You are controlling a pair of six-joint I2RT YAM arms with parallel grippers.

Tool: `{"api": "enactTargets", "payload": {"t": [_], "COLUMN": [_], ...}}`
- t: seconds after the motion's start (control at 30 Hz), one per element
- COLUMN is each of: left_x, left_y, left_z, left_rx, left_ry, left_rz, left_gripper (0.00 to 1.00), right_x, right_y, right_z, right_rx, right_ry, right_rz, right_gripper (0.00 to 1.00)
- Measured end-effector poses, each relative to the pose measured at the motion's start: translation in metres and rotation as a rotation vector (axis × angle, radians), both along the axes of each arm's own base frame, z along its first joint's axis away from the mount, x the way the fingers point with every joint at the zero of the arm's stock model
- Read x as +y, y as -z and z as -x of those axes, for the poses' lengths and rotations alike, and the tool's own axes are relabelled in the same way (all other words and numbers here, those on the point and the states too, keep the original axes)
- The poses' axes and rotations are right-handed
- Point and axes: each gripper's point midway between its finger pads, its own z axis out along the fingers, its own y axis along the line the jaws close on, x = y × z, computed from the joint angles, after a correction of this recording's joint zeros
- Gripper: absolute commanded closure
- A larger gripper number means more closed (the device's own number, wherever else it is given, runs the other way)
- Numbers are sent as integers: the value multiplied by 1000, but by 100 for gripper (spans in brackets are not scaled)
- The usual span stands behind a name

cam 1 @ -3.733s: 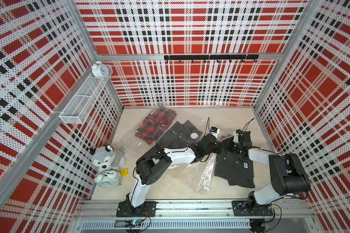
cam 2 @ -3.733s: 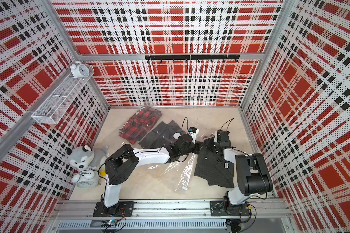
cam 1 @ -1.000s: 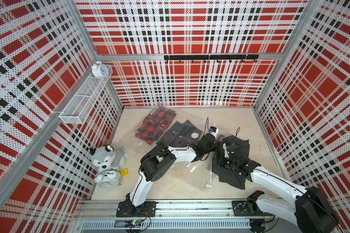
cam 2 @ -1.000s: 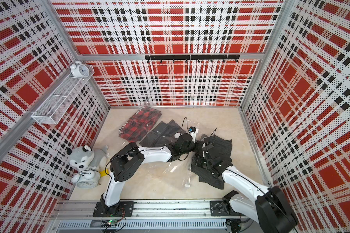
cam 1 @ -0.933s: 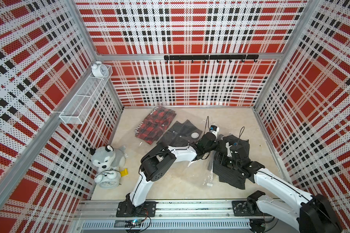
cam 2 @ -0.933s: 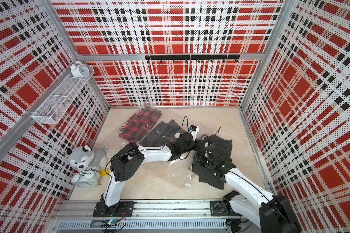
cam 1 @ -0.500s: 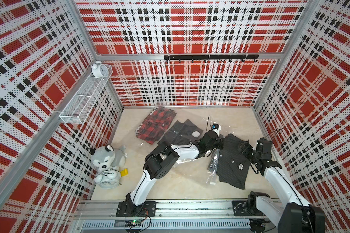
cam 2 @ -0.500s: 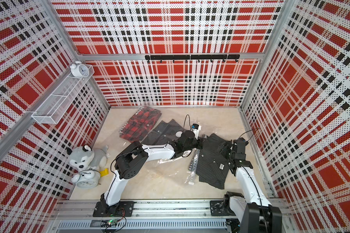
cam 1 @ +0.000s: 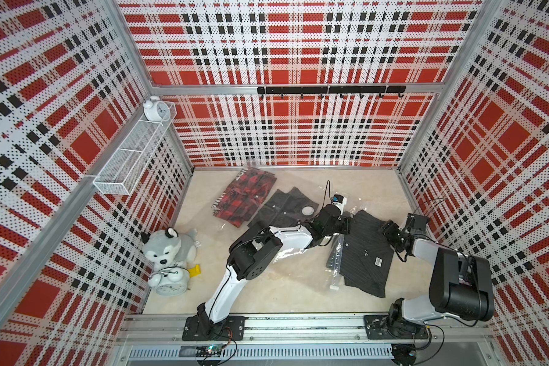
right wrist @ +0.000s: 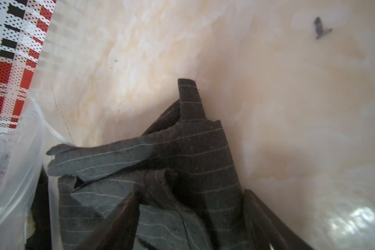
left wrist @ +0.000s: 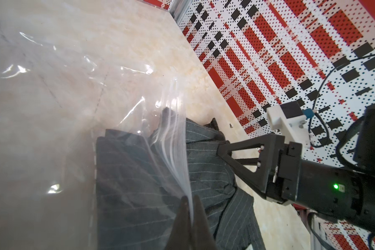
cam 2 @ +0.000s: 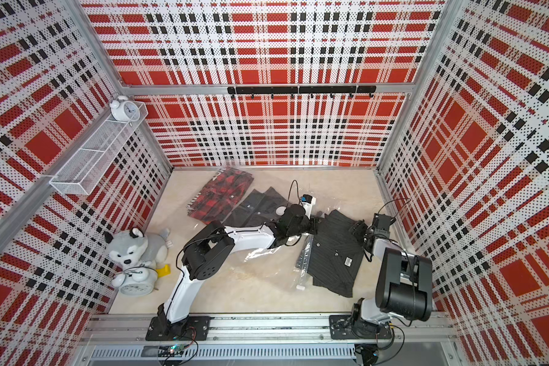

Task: Place the folded shirt into the vacuum bag
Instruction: Place the shirt in the vacuum bag.

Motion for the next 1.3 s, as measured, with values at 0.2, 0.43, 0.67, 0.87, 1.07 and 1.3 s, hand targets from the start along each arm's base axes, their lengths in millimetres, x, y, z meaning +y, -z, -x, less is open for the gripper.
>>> {"api": "enactTargets", "payload": {"t": [0.2, 0.43, 0.67, 0.87, 1.07, 1.3], "left_x": [-3, -4, -4, -6, -5, 0], "left_y": [2, 3, 3, 3, 0, 0], "left_z": [0, 1, 2, 4, 3, -5], "left_rx": [6, 9, 11, 10, 1, 0], "left_ry": [13, 19, 20, 19, 6, -10], "left_rz": [4, 4, 5, 5, 4, 4], "left_gripper": [100, 100, 100, 100, 100, 100], "right_x": [11, 29, 63, 92, 102, 95], "right_y": [6, -5, -43, -45, -23, -36], "right_z": [-4, 4, -6, -20, -38, -26], "right_rx": [-10, -59, -181, -211, -169, -162], "right_ry": [-77, -121, -185, -200, -192, -204], "right_rz": [-33, -93, -119, -158, -185, -116], "right_gripper": [75, 95, 100, 100, 66, 17]}}
